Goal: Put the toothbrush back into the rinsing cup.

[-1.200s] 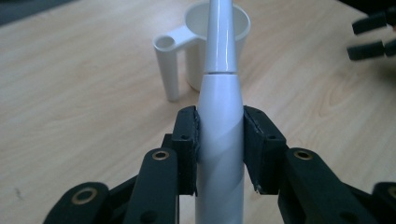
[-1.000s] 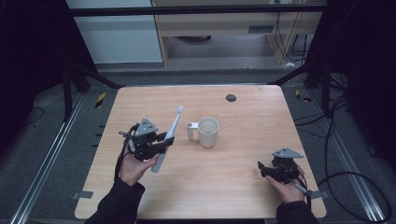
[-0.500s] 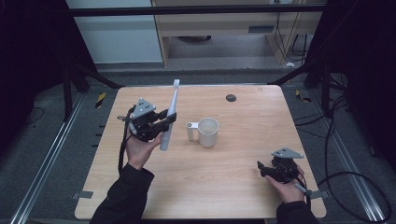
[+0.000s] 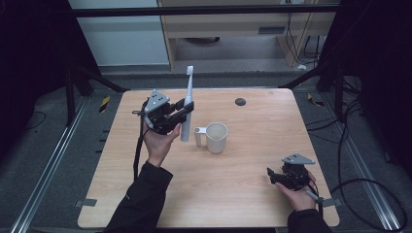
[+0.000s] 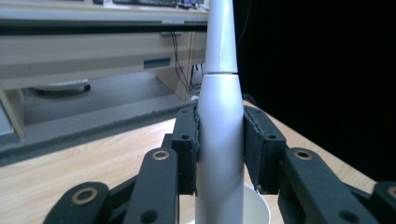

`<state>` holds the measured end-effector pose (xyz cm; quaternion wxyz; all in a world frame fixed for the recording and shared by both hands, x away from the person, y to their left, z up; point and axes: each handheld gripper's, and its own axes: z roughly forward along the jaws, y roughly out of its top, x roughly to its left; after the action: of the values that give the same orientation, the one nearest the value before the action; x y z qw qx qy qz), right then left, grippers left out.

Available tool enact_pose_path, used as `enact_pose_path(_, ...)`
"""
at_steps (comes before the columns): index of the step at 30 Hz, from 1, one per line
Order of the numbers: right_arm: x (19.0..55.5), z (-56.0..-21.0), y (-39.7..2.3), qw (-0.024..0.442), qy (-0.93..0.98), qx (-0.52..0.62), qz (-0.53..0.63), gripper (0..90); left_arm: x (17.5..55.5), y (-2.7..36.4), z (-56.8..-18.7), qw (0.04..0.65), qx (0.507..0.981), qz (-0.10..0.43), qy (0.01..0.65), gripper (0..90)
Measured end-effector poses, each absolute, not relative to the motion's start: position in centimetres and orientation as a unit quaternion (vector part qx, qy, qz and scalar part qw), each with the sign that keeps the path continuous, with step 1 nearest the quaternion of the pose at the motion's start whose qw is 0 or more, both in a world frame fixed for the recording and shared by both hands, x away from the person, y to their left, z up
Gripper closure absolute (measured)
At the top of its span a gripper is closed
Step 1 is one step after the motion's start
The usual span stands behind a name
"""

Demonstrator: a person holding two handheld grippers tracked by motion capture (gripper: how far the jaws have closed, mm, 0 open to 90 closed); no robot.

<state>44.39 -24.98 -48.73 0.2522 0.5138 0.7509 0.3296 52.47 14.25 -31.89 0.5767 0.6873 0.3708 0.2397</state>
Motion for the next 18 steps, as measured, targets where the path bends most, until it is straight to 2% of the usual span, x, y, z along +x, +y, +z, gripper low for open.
enact_pose_path(18,44.5,-48.9,-24.9,0.246,0.748,0.517,0.336,27.0,54.6,9.9,-32.1,0.607,0.672,0.239,0.351,66.7)
